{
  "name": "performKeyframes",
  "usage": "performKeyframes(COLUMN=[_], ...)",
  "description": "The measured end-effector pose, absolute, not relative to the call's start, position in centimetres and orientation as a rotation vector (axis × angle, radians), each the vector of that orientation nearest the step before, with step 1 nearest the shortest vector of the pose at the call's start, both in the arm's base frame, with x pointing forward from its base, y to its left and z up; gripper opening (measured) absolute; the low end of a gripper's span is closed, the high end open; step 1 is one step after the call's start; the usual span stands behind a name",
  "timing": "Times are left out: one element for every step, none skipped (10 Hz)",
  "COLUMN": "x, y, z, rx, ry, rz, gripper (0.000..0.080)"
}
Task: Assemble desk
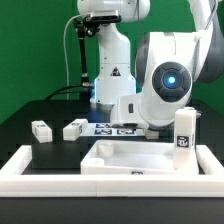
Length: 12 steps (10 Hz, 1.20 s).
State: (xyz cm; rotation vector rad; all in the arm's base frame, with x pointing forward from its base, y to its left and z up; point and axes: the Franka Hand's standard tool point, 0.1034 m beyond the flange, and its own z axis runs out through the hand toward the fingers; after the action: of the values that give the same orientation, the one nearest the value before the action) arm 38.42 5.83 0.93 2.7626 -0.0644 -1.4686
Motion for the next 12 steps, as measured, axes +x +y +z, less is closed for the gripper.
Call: performKeyframes(x=[38.53, 38.53, 38.54, 38.54, 38.54, 38.55, 38.56, 38.56, 38.56, 38.57, 38.57, 38.58], y=[5.85, 5.73, 5.67, 5.62, 5.58, 5.52, 5.49, 5.46, 5.43, 5.39, 5.36, 5.32], z=[1.03, 0.98, 0.97, 0.97, 0.96, 0.96, 0.97, 0.97, 0.97, 0.97, 0.97, 0.97], rx=[2.755, 2.754, 2.755, 2.755, 2.755, 2.756, 2.756, 2.756, 2.756, 2.757, 2.757, 2.758], ry=[-0.083, -0.083, -0.086, -0.087, -0.089, -0.091, -0.092, -0.093, -0.094, -0.095, -0.096, -0.098], rz=[-1.465, -1.464, -1.465, -1.465, -1.465, -1.466, -1.466, -1.466, -1.466, -1.467, -1.467, -1.467], gripper=[0.0649, 0.0649, 0.0649, 0.0528, 0.0528, 0.0351, 0.0351, 0.0289, 0.0289, 0.0289, 0.0289, 0.0289])
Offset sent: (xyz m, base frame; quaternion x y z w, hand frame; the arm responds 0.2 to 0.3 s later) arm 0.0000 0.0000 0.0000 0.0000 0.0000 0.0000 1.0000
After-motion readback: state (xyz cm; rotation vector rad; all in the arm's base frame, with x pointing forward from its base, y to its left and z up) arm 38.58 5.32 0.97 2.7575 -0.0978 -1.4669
